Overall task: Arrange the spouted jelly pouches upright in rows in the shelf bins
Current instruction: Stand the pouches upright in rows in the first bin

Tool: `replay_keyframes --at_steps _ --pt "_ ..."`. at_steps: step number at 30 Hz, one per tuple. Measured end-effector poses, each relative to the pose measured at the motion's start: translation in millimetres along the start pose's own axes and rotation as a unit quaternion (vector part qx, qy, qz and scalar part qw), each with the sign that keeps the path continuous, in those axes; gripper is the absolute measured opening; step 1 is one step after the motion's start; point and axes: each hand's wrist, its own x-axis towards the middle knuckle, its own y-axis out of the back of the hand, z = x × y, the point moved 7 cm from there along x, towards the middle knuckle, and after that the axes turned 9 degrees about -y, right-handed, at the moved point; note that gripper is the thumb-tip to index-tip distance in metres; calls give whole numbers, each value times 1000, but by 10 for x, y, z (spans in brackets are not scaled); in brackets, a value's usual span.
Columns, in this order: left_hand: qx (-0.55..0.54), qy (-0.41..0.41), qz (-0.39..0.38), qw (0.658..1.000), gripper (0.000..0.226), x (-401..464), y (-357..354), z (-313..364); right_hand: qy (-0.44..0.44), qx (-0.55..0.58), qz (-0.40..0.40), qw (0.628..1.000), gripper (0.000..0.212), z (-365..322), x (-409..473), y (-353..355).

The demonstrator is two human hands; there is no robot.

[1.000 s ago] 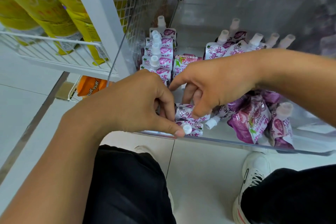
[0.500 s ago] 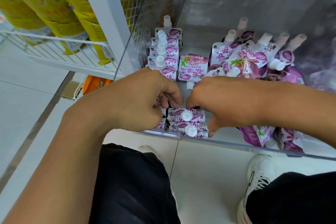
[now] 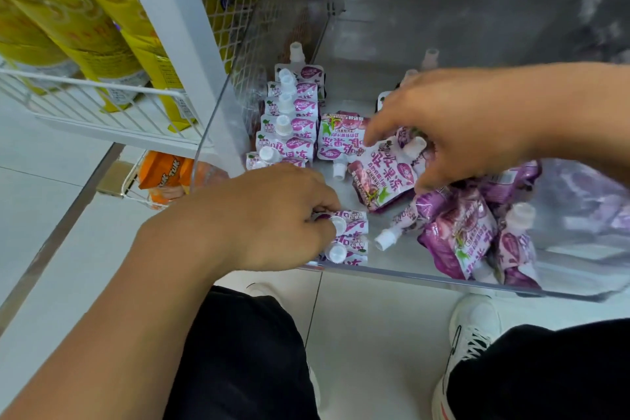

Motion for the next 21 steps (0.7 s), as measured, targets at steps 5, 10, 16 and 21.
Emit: replay_keyframes --at_steps 5,10,16,21 --pt "-47 30 -17 998 64 33 4 33 -24 -71 -72 995 68 -61 99 -223" --pt "4 15 -8 1000 54 26 35 46 -25 -92 -86 992 64 -12 139 -207" --pt "-25 -18 -12 999 52 29 29 27 28 -108 -84 990 29 -8 164 -244" --pt "-49 -14 -6 999 56 12 56 47 29 -131 -90 987 47 14 176 -337"
